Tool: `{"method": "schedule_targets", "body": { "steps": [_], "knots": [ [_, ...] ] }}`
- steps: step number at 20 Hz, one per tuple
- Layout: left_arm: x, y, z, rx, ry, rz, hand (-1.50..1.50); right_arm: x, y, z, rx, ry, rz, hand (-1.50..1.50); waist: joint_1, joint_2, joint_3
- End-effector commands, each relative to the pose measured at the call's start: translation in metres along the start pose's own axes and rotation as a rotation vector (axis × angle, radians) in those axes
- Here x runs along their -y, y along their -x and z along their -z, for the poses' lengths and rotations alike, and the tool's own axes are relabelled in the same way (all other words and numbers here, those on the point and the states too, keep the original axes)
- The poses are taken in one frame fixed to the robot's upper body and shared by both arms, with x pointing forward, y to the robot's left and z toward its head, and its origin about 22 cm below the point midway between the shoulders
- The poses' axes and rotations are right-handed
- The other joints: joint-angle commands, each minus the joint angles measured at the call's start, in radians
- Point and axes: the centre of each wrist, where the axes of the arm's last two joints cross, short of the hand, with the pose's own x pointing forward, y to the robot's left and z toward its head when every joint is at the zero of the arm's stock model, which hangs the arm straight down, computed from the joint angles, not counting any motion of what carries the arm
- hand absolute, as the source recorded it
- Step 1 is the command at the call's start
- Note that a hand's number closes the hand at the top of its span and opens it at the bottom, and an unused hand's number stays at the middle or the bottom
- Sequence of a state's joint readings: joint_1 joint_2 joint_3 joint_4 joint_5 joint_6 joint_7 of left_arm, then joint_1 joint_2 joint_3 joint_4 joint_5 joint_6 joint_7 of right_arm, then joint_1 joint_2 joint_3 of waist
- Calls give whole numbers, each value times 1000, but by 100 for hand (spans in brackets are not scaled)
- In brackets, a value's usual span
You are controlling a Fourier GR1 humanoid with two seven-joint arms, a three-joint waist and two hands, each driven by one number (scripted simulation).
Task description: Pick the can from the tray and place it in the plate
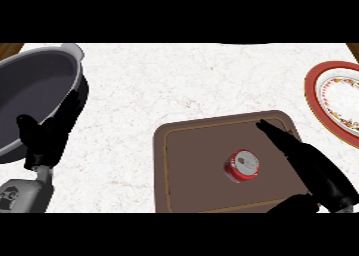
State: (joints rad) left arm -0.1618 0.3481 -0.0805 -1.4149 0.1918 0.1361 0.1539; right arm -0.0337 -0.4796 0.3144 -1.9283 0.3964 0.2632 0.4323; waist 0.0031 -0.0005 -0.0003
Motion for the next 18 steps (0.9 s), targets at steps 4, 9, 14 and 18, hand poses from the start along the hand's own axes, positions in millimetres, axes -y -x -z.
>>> {"method": "schedule_targets", "body": {
  "steps": [4,9,14,18],
  "knots": [
    [6,10,4,-4,-13,-3,0,3,-17,13,-40,-84,-39,-150,-4,0,0],
    [-3,5,4,-12,1,5,0,-25,-9,37,-57,-88,-63,-150,-1,0,0],
    [1,-7,14,-20,0,-2,0,-18,-6,52,-80,-94,-90,-150,-3,1,0],
    [0,4,2,-7,8,4,0,-40,-22,50,-99,-108,-127,-150,-2,0,0]
  ]
}}
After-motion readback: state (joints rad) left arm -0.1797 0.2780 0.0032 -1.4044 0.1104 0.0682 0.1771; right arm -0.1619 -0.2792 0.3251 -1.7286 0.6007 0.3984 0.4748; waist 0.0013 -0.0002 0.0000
